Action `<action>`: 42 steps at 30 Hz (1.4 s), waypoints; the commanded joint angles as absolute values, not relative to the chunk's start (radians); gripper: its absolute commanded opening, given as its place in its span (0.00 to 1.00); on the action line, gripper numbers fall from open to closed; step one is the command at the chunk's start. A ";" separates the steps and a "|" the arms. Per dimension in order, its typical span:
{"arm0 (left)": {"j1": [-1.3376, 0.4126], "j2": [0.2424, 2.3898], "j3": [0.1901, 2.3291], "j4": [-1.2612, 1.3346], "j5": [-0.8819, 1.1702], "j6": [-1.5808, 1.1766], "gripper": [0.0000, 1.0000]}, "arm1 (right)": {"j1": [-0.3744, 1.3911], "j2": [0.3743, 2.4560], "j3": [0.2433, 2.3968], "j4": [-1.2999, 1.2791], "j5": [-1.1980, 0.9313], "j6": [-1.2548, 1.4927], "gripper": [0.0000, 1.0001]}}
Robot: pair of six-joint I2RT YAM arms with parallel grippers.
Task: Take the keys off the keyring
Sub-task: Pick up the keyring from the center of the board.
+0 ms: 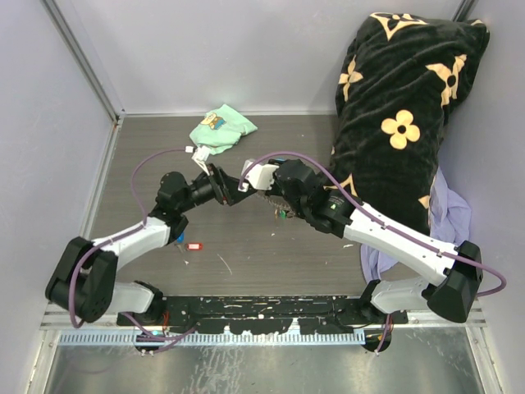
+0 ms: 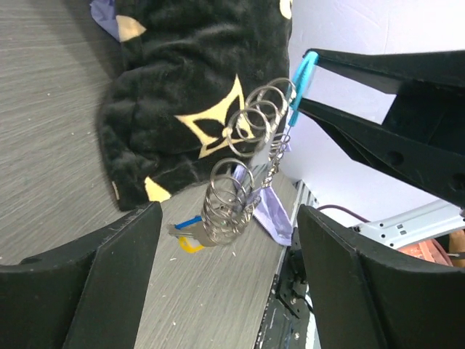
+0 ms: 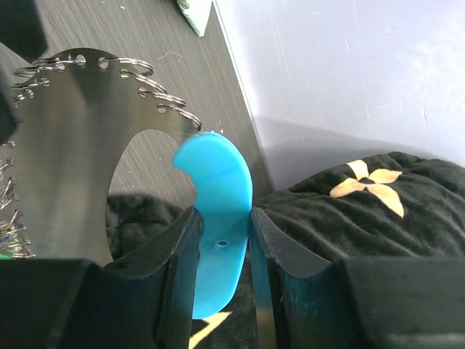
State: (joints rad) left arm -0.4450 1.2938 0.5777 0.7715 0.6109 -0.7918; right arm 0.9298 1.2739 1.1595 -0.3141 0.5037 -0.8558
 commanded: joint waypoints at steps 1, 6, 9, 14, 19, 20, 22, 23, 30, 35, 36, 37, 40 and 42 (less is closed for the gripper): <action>-0.440 1.380 0.642 0.973 0.684 -0.897 0.73 | 0.940 1.231 1.228 -0.280 0.496 -0.823 0.21; -0.441 1.483 0.669 1.104 0.709 -0.996 0.60 | 0.945 1.232 1.233 -0.288 0.486 -0.813 0.21; -0.449 1.521 0.680 1.171 0.717 -1.041 0.55 | 0.948 1.236 1.235 -0.291 0.486 -0.810 0.21; -0.486 1.549 0.698 1.193 0.721 -1.051 0.52 | 0.951 1.243 1.239 -0.293 0.483 -0.806 0.21; -0.497 1.578 0.695 1.217 0.724 -1.063 0.47 | 0.953 1.242 1.242 -0.298 0.480 -0.799 0.21; -0.498 1.583 0.695 1.224 0.726 -1.069 0.46 | 0.954 1.242 1.245 -0.301 0.477 -0.795 0.21; -0.500 1.592 0.698 1.235 0.730 -1.079 0.43 | 0.953 1.241 1.250 -0.311 0.468 -0.789 0.21; -0.501 1.598 0.701 1.243 0.732 -1.085 0.41 | 0.954 1.242 1.252 -0.315 0.464 -0.787 0.21; -0.505 1.634 0.703 1.327 0.753 -1.139 0.00 | 0.954 1.238 1.254 -0.326 0.454 -0.780 0.22; -0.505 1.611 0.665 1.364 0.714 -1.126 0.00 | 0.953 1.224 1.257 -0.344 0.451 -0.759 0.44; -0.505 1.602 0.656 1.368 0.706 -1.120 0.00 | 0.951 1.220 1.262 -0.355 0.444 -0.747 0.51; -0.505 1.592 0.648 1.368 0.701 -1.113 0.00 | 0.945 1.217 1.268 -0.367 0.428 -0.734 0.56; -0.505 1.560 0.622 1.369 0.682 -1.087 0.00 | 0.917 1.205 1.292 -0.411 0.368 -0.677 0.67; -0.505 1.539 0.604 1.364 0.668 -1.066 0.00 | 0.894 1.195 1.318 -0.446 0.321 -0.639 0.72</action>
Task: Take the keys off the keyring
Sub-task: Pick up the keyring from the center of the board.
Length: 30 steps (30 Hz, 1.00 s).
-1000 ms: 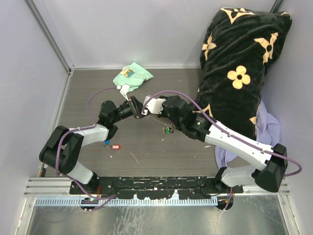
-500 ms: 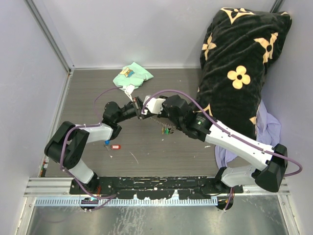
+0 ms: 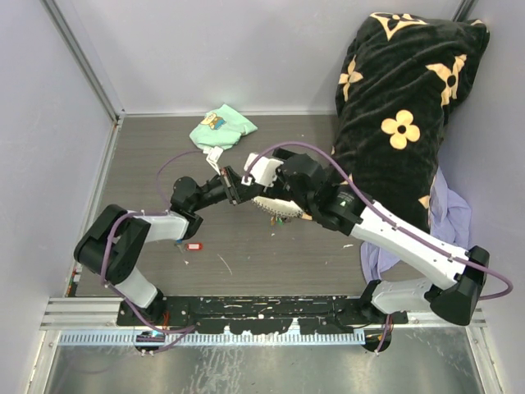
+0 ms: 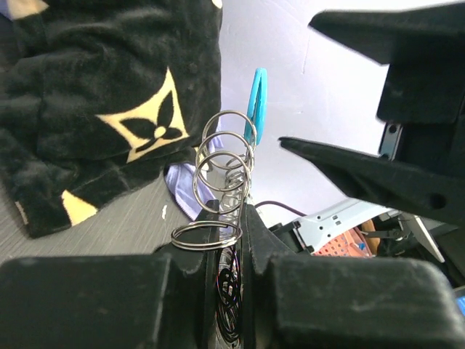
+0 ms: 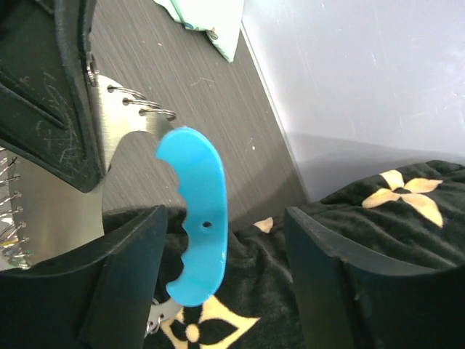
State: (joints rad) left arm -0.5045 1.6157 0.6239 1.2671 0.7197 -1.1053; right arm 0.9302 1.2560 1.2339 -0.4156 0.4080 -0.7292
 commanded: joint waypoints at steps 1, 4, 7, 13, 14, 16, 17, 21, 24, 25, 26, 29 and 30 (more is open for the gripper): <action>-0.505 1.526 0.595 1.359 0.664 -1.054 0.00 | 0.879 1.190 1.332 -0.464 0.295 -0.620 0.76; -0.505 1.490 0.561 1.351 0.651 -1.016 0.00 | 0.765 1.164 1.374 -0.550 0.092 -0.555 0.88; -0.505 1.440 0.519 1.355 0.638 -0.972 0.00 | 0.618 1.126 1.376 -0.592 -0.250 -0.477 0.96; -0.505 1.328 0.425 1.420 0.613 -0.867 0.00 | 0.429 1.126 1.324 -0.589 -0.788 -0.338 0.98; -0.505 1.312 0.419 1.420 0.614 -0.859 0.00 | 0.403 1.129 1.315 -0.573 -0.842 -0.312 0.98; -0.505 1.287 0.408 1.422 0.615 -0.852 0.00 | 0.355 1.134 1.288 -0.529 -0.942 -0.259 0.98; -0.505 1.279 0.404 1.422 0.617 -0.849 0.00 | 0.331 1.135 1.268 -0.499 -0.997 -0.227 0.98; -0.505 1.231 0.402 1.421 0.627 -0.854 0.00 | 0.285 1.129 1.158 -0.324 -1.170 -0.078 0.98; -0.505 1.218 0.410 1.421 0.634 -0.867 0.00 | 0.284 1.132 1.114 -0.266 -1.198 -0.038 0.98; -0.505 1.218 0.413 1.421 0.635 -0.874 0.00 | 0.284 1.134 1.102 -0.245 -1.206 -0.020 0.97; -0.505 1.220 0.417 1.421 0.639 -0.880 0.00 | 0.285 1.139 1.084 -0.219 -1.220 0.004 0.97; -0.510 1.232 0.430 1.424 0.652 -0.898 0.00 | 0.285 1.151 1.050 -0.120 -1.254 0.089 0.96; -0.514 1.234 0.433 1.427 0.653 -0.900 0.00 | 0.286 1.157 1.041 -0.091 -1.264 0.113 0.96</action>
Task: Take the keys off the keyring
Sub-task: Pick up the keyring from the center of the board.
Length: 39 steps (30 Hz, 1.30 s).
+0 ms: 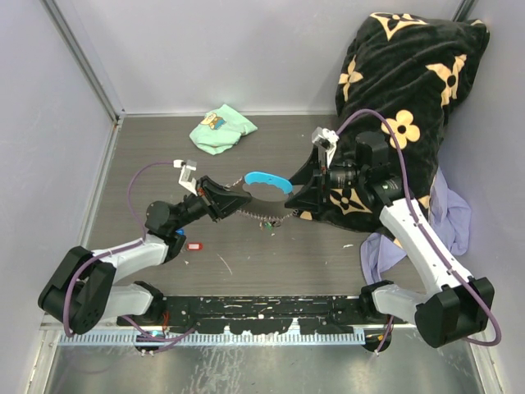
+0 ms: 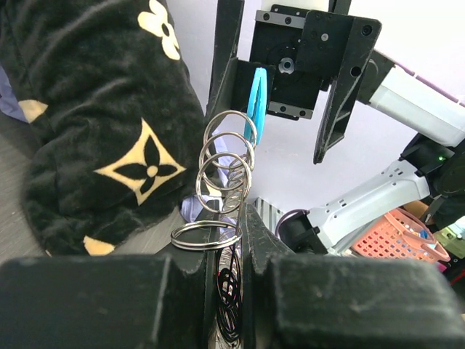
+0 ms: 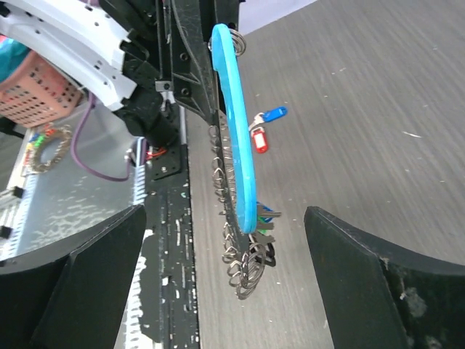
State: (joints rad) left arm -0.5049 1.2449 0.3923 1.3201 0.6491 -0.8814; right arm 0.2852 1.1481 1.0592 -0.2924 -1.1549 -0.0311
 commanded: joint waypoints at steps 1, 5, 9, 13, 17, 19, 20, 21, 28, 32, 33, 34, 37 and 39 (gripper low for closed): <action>-0.516 1.236 0.437 1.428 0.652 -0.900 0.00 | 0.287 1.160 1.035 -0.073 -1.270 0.134 0.95; -0.525 1.237 0.447 1.428 0.646 -0.900 0.00 | 0.307 1.169 1.026 -0.053 -1.273 0.149 0.93; -0.533 1.243 0.452 1.428 0.642 -0.901 0.00 | 0.329 1.173 1.023 -0.050 -1.271 0.149 0.91; -0.544 1.247 0.455 1.429 0.638 -0.900 0.00 | 0.340 1.177 1.012 -0.026 -1.267 0.173 0.87; -0.549 1.250 0.455 1.428 0.633 -0.897 0.00 | 0.350 1.182 1.009 -0.001 -1.264 0.204 0.76; -0.550 1.250 0.456 1.429 0.633 -0.897 0.00 | 0.353 1.181 1.012 -0.001 -1.264 0.207 0.71; -0.550 1.250 0.457 1.428 0.632 -0.897 0.00 | 0.353 1.180 1.012 -0.001 -1.263 0.207 0.68; -0.550 1.250 0.457 1.428 0.630 -0.897 0.00 | 0.353 1.180 1.010 -0.001 -1.262 0.208 0.64; -0.552 1.252 0.458 1.428 0.632 -0.897 0.00 | 0.360 1.184 1.010 0.005 -1.267 0.219 0.46; -0.554 1.256 0.460 1.428 0.635 -0.898 0.00 | 0.364 1.191 1.011 0.014 -1.273 0.228 0.34; -0.554 1.257 0.461 1.428 0.634 -0.898 0.00 | 0.366 1.194 1.014 0.014 -1.275 0.229 0.27; -0.555 1.257 0.462 1.428 0.634 -0.900 0.00 | 0.366 1.195 1.015 0.017 -1.282 0.229 0.20; -0.554 1.258 0.462 1.427 0.629 -0.901 0.00 | 0.366 1.191 1.018 0.023 -1.301 0.229 0.01; -0.555 1.252 0.458 1.415 0.615 -0.900 0.04 | 0.365 1.187 1.018 0.023 -1.310 0.227 0.01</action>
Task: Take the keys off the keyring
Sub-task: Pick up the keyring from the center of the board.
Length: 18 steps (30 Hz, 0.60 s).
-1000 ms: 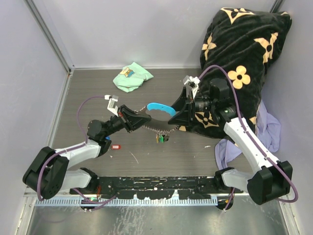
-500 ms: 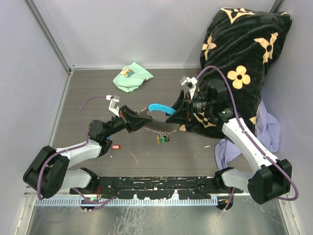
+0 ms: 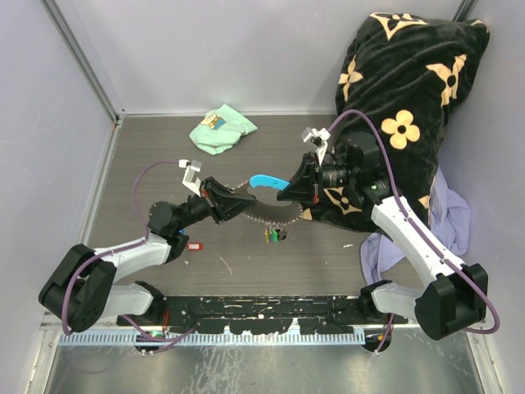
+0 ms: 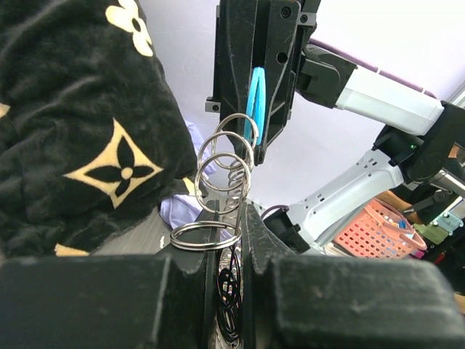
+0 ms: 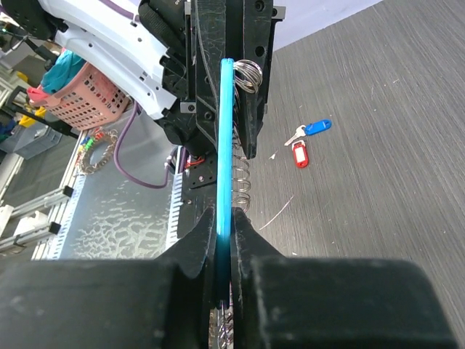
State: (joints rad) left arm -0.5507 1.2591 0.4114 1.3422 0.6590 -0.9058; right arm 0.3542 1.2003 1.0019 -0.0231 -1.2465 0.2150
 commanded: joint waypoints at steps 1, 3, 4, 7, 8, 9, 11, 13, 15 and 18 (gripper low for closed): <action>-0.553 1.243 0.452 1.401 0.603 -0.895 0.11 | 0.363 1.185 1.016 0.026 -1.317 0.227 0.01; -0.552 1.206 0.432 1.348 0.567 -0.853 0.33 | 0.351 1.179 1.012 0.028 -1.324 0.226 0.01; -0.551 1.173 0.414 1.304 0.547 -0.828 0.40 | 0.344 1.178 1.009 0.031 -1.327 0.226 0.01; -0.551 1.013 0.375 1.091 0.467 -0.724 0.57 | 0.322 1.175 0.997 0.035 -1.331 0.216 0.01; -0.550 0.950 0.368 0.995 0.433 -0.684 0.62 | 0.320 1.174 0.994 0.035 -1.331 0.212 0.01; -0.551 0.885 0.365 0.871 0.398 -0.651 0.65 | 0.315 1.174 0.990 0.035 -1.333 0.207 0.01; -0.551 0.752 0.370 0.633 0.326 -0.573 0.70 | 0.310 1.174 0.985 0.033 -1.338 0.199 0.01; -0.552 0.642 0.366 0.467 0.298 -0.535 0.71 | 0.304 1.172 0.983 0.032 -1.338 0.193 0.01; -0.554 0.555 0.346 0.376 0.292 -0.535 0.70 | 0.299 1.172 0.980 0.031 -1.330 0.192 0.01; -0.575 0.459 0.285 0.361 0.289 -0.565 0.66 | 0.289 1.174 0.976 0.031 -1.311 0.194 0.01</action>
